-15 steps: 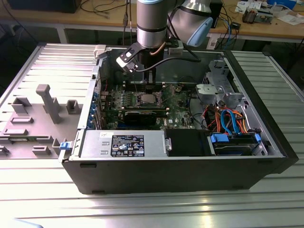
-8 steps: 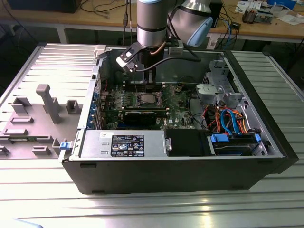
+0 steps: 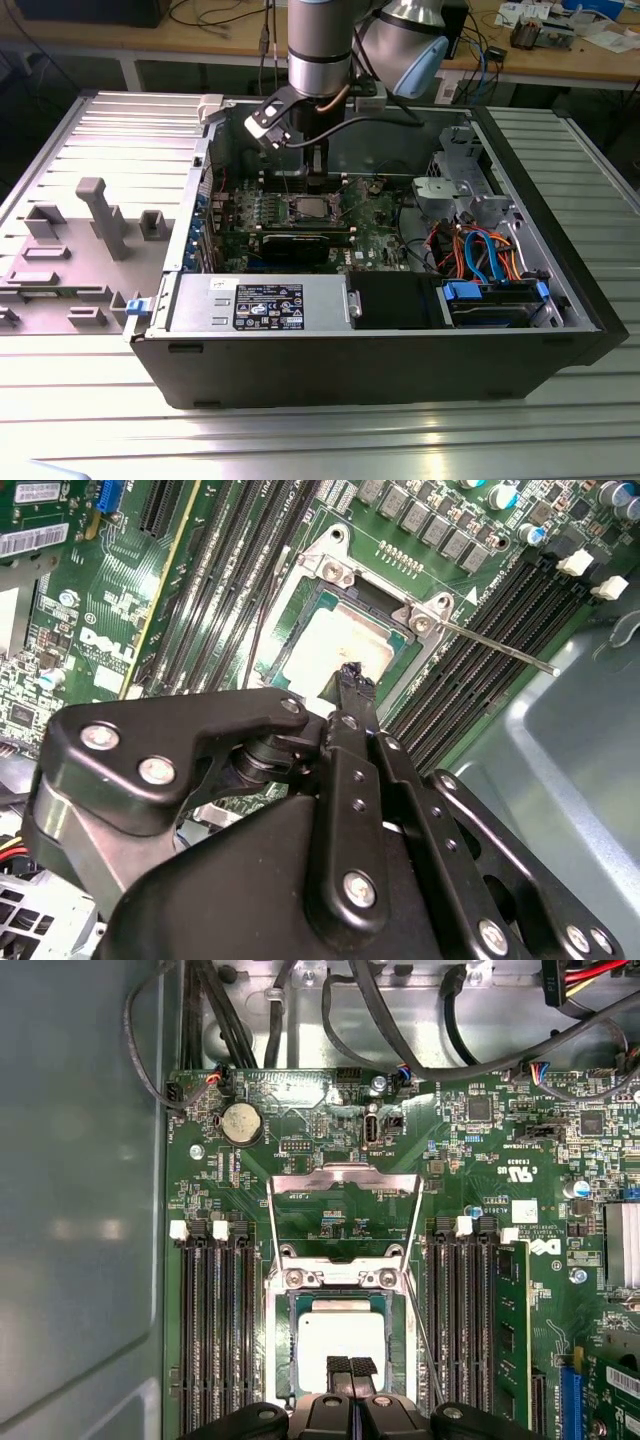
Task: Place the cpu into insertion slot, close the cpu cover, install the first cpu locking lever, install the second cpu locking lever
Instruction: 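Close the cpu cover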
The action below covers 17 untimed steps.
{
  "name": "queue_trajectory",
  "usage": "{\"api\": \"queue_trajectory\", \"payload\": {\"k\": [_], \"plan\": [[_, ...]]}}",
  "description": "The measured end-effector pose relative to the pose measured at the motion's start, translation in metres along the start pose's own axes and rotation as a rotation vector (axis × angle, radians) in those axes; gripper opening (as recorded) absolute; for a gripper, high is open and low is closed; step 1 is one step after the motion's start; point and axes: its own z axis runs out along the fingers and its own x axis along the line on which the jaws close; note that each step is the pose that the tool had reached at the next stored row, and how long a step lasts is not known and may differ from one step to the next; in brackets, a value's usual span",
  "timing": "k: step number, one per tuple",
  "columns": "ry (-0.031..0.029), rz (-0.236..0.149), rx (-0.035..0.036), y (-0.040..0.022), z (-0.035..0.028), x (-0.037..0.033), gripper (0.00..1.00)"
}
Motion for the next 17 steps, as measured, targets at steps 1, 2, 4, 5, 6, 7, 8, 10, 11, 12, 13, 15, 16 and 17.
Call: {"api": "queue_trajectory", "payload": {"k": [1,2,4,5,6,7,8,10,11,12,13,15,16,17], "plan": [[0.0,0.0,0.0,0.0,-0.0002,0.0,0.11],[0.0001,0.0,-0.0002,0.0,-0.0003,0.0,0.11],[-0.0003,0.0,-0.0001,0.0,-0.0004,0.0,0.11],[-0.0003,0.0,-0.0001,0.0,-0.0004,0.0,0.11],[-0.0004,0.0,-0.0001,0.0,-0.0004,0.0,0.11],[-0.0004,0.0,0.0,0.0,-0.0004,0.0,0.11],[-0.0005,0.0,-0.0001,0.0,-0.0004,0.0,0.11],[-0.0005,0.0,-0.0001,0.0,-0.0004,0.0,0.11],[-0.0005,0.0,0.0,0.0001,-0.0004,0.0,0.11],[-0.0005,0.0,0.0,0.0002,-0.0004,0.0,0.11],[-0.0006,0.0,0.0,0.0003,-0.0003,0.0,0.11],[-0.0006,0.0,-0.0001,0.0027,-0.0001,0.0,0.11],[-0.0006,0.0,0.0,0.0055,0.0,0.0,0.11],[-0.0006,0.0,0.0,0.007,-0.0001,0.0,0.11]]}}
